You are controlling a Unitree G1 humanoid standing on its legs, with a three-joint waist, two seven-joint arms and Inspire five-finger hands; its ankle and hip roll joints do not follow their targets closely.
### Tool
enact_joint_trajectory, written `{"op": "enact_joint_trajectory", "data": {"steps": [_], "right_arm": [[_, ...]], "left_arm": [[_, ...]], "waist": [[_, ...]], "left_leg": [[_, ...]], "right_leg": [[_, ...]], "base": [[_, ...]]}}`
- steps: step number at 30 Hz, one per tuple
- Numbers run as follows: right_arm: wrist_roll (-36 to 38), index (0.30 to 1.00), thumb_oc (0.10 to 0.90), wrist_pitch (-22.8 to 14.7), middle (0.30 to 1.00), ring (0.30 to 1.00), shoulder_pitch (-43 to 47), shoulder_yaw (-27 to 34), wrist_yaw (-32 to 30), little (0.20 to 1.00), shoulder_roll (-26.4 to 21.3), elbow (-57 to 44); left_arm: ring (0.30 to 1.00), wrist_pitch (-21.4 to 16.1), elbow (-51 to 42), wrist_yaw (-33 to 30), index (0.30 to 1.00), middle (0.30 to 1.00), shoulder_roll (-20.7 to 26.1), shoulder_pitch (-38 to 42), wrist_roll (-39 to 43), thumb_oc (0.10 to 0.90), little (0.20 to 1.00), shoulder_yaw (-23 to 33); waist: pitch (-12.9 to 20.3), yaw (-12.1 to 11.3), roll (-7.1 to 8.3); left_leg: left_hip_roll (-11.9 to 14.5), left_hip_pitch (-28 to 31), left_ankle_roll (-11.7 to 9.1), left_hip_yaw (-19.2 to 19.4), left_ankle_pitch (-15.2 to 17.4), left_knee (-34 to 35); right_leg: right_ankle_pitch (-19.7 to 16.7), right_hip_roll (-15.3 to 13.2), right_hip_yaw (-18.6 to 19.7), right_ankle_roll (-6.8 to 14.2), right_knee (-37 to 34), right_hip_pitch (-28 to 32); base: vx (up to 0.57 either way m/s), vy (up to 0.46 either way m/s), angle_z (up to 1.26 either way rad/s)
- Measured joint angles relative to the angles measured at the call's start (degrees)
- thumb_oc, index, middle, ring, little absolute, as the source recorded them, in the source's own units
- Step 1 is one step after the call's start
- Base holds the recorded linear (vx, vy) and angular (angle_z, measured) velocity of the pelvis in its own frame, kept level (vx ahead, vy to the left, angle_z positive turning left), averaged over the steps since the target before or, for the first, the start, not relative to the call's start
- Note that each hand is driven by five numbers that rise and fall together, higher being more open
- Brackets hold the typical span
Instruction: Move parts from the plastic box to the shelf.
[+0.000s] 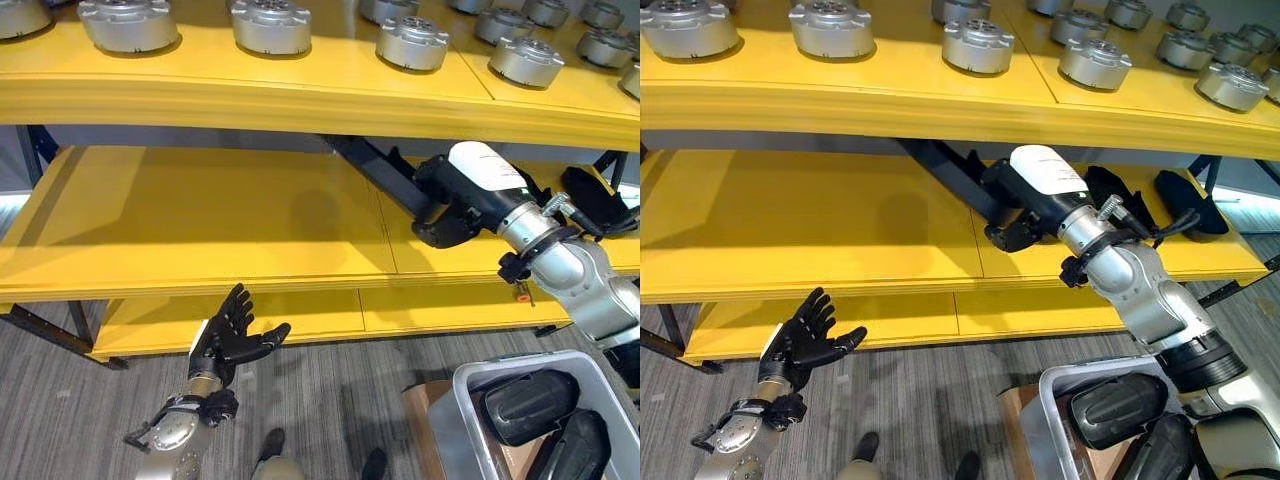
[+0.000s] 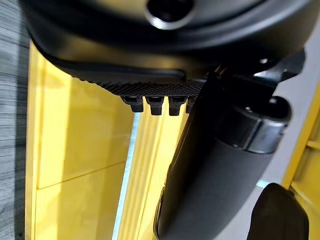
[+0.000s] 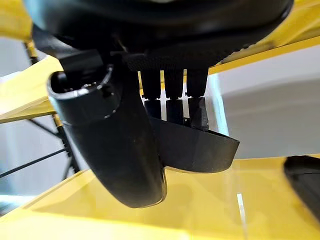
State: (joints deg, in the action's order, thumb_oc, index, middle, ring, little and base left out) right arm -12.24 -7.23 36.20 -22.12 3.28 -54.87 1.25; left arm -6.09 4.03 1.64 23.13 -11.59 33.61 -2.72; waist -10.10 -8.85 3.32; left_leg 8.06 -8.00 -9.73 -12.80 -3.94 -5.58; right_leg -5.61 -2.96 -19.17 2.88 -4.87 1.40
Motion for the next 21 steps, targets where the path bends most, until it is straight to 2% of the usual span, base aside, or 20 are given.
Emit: {"op": "enact_joint_trajectory", "data": {"steps": [1,2,3,6,7,8,9,10,12,13,21], "right_arm": [[0.0,0.3,0.4,0.09,0.3,0.3,0.34,0.07,-0.07,0.3,-0.64,0.45],[0.0,0.3,0.4,0.12,0.3,0.3,0.44,0.13,-0.14,0.3,-1.8,0.73],[-0.03,0.3,0.4,0.87,0.3,0.3,0.47,0.11,-0.12,0.3,-2.33,1.62],[-0.06,0.3,0.4,1.2,0.3,0.3,0.44,-0.11,-0.12,0.3,-1.23,1.56],[-0.07,0.3,0.4,1.19,0.3,0.3,0.45,-0.09,-0.11,0.3,-1.4,1.4],[-0.07,0.3,0.4,1.41,0.3,0.3,0.16,-0.06,-0.29,0.3,-0.77,1.48],[-0.11,0.3,0.4,1.77,0.3,0.3,0.14,-0.36,-0.27,0.3,0.46,1.72],[-0.11,0.3,0.4,1.91,0.3,0.3,0.11,-0.44,-0.27,0.3,1.05,1.7],[-0.11,0.3,0.4,2.27,0.3,0.3,0.41,-0.75,-0.28,0.3,2.89,2.02],[-0.1,0.3,0.4,2.05,0.3,0.3,1.82,-1.98,-0.29,0.3,4.55,3.32],[-0.13,0.3,0.4,3.55,0.3,0.3,8.84,-7.2,-0.31,0.3,5.53,12.65]], "left_arm": [[1.0,0.0,0.04,-0.05,1.0,1.0,0.03,0.48,0.04,0.9,1.0,-0.35],[1.0,0.0,0.03,0.0,1.0,1.0,-0.02,1.12,0.05,0.9,1.0,-0.73],[1.0,0.0,0.07,0.0,1.0,1.0,0.04,1.28,0.27,0.9,1.0,-1.5],[1.0,0.02,0.13,-0.08,1.0,1.0,0.34,1.19,1.14,0.9,1.0,-1.71],[1.0,0.02,0.02,0.02,1.0,1.0,0.26,1.12,1.74,0.9,1.0,-1.97],[1.0,0.04,0.2,0.03,1.0,1.0,0.27,1.48,1.77,0.9,1.0,-1.91],[1.0,0.04,0.11,-0.09,1.0,1.0,0.45,1.56,2.01,0.9,1.0,-1.76],[1.0,0.04,-0.03,-0.09,1.0,1.0,0.73,1.67,2.02,0.9,1.0,-1.72],[1.0,0.02,-0.33,-0.07,1.0,1.0,1.39,2.53,2.05,0.9,1.0,-1.44],[1.0,0.02,-0.32,-0.1,1.0,1.0,2.02,2.34,2.06,0.9,1.0,-1.38],[1.0,0.0,-0.35,-0.1,1.0,1.0,2.88,1.56,2.17,0.9,1.0,-1.06]], "waist": [[-0.36,0.25,-0.58],[-0.85,0.39,-1.34],[-1.22,0.42,-3.46],[-1.42,0.32,-3.29],[-1.3,0.57,-4.09],[-1.43,1.38,-3.82],[-1.53,1.2,-2.86],[-1.57,1.12,-2.11],[-1.51,0.55,0.56],[-1.49,-0.58,1.5],[-1.59,-3.82,2.06]], "left_leg": [[-0.41,-2.04,-0.35,0.83,-1.29,-1.58],[-0.59,-3.4,0.27,3.42,-3.32,-1.26],[1.36,-3.51,2.76,11.89,-1.8,1.61],[2.04,-1.93,2.55,15.64,-1.1,2.1],[2.97,-0.11,2.5,15.62,-0.17,3.58],[2.74,0.3,2.85,16.54,-2.18,4.9],[2.12,0.88,3.62,17.48,-2.45,4.98],[1.68,1.02,4.16,18.16,-2.15,4.65],[0.0,1.17,5.19,18.71,-1.4,3.69],[-0.18,1.21,5.44,19.65,-0.51,2.69],[-0.41,0.95,5.59,20.37,0.31,2.54]], "right_leg": [[0.15,-0.65,-1.79,-0.21,-0.01,0.1],[0.47,-1.19,-3.91,-0.75,-0.06,0.38],[1.13,-1.22,-6.52,-1.69,-0.43,1.02],[1.39,-3.25,-5.92,-1.56,0.71,-0.59],[1.24,-3.12,-5.3,-1.19,1.43,-0.91],[0.98,-3.57,-4.85,-0.39,1.27,-0.49],[0.4,-4.16,-4.16,-0.15,0.84,-0.32],[0.02,-4.74,-3.86,0.12,0.65,-0.27],[-0.83,-5.99,-3.37,0.42,0.0,0.42],[-1.14,-6.45,-2.36,0.92,0.0,0.35],[-0.91,-6.98,-1.55,1.54,-0.01,-0.31]], "base": [[0.06,0.009,0.94],[0.11,0.038,1.22],[0.19,0.064,0.99],[0.15,0.067,0.24],[0.17,0.08,0.07],[0.17,0.077,0.0],[0.11,0.048,-0.06],[0.14,0.07,-0.2],[0.14,0.112,-0.1],[0.12,0.104,-0.2],[0.04,0.052,-0.05]]}}
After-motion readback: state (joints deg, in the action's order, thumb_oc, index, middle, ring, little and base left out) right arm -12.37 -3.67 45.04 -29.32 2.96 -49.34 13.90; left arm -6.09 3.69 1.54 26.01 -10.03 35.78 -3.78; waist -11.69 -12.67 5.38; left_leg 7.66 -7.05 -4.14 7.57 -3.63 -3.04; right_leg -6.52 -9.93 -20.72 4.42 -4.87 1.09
